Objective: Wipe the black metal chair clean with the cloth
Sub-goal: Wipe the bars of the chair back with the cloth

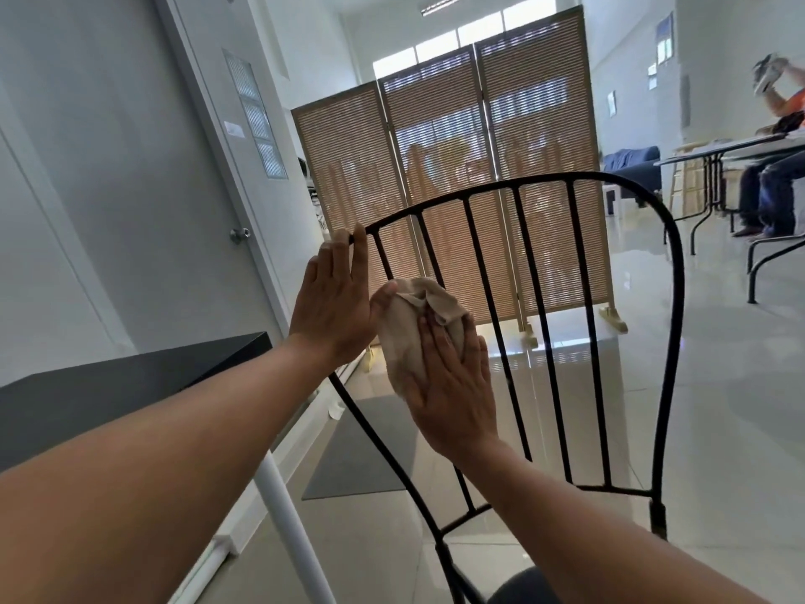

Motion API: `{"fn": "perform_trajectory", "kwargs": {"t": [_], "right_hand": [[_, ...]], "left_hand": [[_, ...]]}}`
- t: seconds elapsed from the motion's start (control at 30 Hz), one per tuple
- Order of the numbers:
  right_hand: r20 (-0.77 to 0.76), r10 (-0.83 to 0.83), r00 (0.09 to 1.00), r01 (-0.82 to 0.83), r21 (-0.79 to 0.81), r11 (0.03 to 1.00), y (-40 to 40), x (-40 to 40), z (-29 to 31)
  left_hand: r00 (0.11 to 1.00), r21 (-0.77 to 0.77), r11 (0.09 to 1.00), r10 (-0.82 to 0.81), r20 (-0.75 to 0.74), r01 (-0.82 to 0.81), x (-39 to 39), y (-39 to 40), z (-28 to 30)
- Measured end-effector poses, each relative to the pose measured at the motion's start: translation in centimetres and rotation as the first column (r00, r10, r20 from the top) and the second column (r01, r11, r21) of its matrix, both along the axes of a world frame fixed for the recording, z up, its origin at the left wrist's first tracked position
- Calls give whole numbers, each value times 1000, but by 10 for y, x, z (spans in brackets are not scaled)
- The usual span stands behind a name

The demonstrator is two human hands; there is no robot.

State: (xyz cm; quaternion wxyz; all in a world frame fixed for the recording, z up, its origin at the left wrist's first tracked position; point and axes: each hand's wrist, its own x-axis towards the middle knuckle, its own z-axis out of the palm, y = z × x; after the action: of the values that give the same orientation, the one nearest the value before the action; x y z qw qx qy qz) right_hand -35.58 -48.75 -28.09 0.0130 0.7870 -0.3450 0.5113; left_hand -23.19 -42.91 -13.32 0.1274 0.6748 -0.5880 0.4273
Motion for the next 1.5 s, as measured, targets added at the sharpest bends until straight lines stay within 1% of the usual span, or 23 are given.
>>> {"fn": "perform_trajectory", "kwargs": {"t": [0.07,0.17,0.3,0.37,0.47,0.53,0.63,0.7,0.77,0.87,0.93,1.07,1.13,1.2,1.27,1.3,1.4,1.5], "right_hand": [[16,9,1000,-9,2,1000,-3,1,15],[-2,-4,1000,4,-37,999,-11,2,37],[-9,8,1000,-8,-77,997,-17,0,40],[0,23,1000,-23,-67,998,-13,-1,26],[-12,68,998,-68,-32,997,1,-10,-12],[-64,78,995,-79,-12,997,11,-21,-49],[-182,70,981,-63,46,997,22,-36,-99],[-220,71,973,-50,98,994,26,-38,-114],[-212,85,974,-55,143,988,29,-38,-117],[-161,116,980,-91,157,983,30,-38,-111],[-102,130,986,-114,153,982,28,-34,-97],[-23,94,995,-93,26,995,18,-16,-28],[-16,88,996,-88,-41,995,12,-12,3],[-18,69,997,-70,-65,995,12,-11,12],[4,59,998,-58,-72,996,15,-12,-4],[-5,61,998,-61,-43,997,18,-13,-20],[-83,71,994,-62,102,993,26,-23,-80],[-153,37,988,-19,120,993,34,-33,-118]], "left_hand": [[1000,-9,1000,3,5,-3,0,-2,-1],[1000,-26,1000,0,-1,-1,0,-4,-2],[1000,-27,1000,-9,5,9,1,-4,-3],[1000,-20,1000,-7,-7,7,1,-3,-4],[1000,-2,1000,-5,-1,5,3,-2,-4],[1000,9,1000,1,20,-1,3,-1,-4],[1000,34,999,21,21,-21,2,0,-5],[999,41,999,31,14,-31,-1,0,-6],[999,49,998,43,-2,-43,-5,1,-6],[999,54,997,50,-19,-49,-8,2,-6],[998,50,997,56,-14,-55,-8,2,-6],[999,47,997,53,0,-53,-5,-1,-8],[999,36,998,48,18,-49,-5,-1,-8],[998,33,998,51,21,-52,-5,-2,-7],[999,25,999,39,9,-40,-4,-2,-7],[999,21,999,35,3,-35,-3,-2,-8],[1000,17,1000,16,-1,-16,-4,-3,-10],[998,32,999,-33,46,31,2,-5,-7]]}}
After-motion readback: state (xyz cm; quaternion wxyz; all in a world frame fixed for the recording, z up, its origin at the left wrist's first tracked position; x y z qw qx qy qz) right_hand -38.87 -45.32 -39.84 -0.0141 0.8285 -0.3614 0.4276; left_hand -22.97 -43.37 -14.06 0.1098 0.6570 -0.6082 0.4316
